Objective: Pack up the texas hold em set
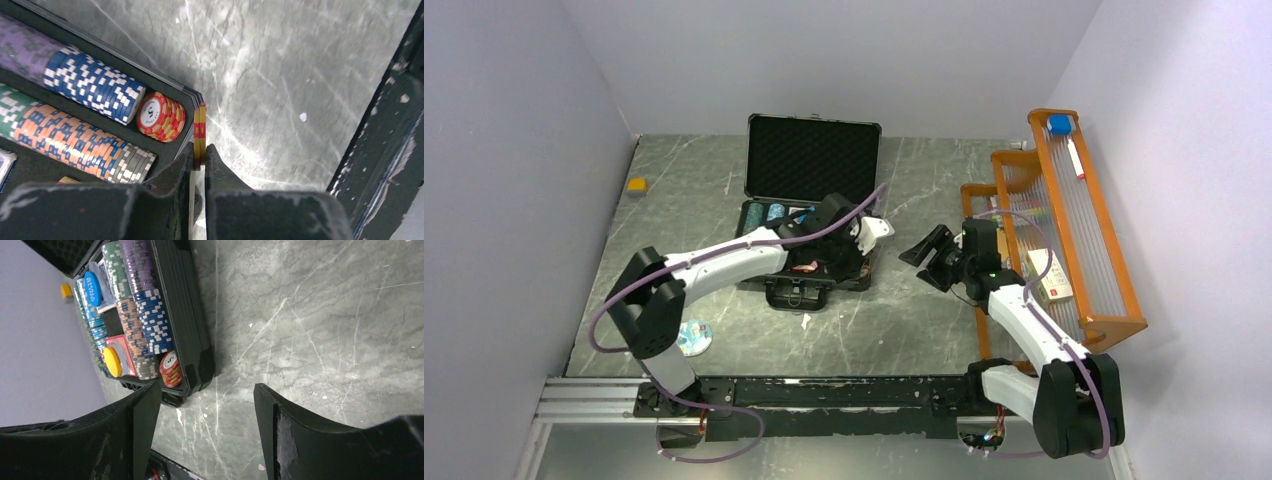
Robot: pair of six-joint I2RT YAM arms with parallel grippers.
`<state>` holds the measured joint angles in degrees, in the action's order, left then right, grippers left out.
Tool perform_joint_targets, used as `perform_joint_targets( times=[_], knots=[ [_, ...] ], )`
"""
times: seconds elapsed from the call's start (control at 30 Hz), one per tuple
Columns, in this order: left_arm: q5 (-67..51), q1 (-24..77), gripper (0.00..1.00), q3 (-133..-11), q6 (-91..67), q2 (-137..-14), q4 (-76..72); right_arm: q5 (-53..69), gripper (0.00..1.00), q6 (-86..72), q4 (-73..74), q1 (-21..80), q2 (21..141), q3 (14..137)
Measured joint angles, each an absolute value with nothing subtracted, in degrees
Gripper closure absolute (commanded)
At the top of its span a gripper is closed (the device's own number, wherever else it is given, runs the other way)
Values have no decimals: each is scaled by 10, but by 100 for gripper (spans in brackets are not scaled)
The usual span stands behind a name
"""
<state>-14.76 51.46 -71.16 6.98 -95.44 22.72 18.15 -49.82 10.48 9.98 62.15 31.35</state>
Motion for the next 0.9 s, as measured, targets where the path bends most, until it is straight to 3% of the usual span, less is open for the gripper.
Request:
perform_joint_targets(
  times=[0.33, 0.9],
  knots=[
    [-142, 515, 93, -758, 131, -1034, 303, 196, 28, -485, 101, 91, 622, 306],
    [-105, 519, 93, -773, 142, -1038, 316, 206, 29, -482, 96, 90, 622, 304]
  ],
)
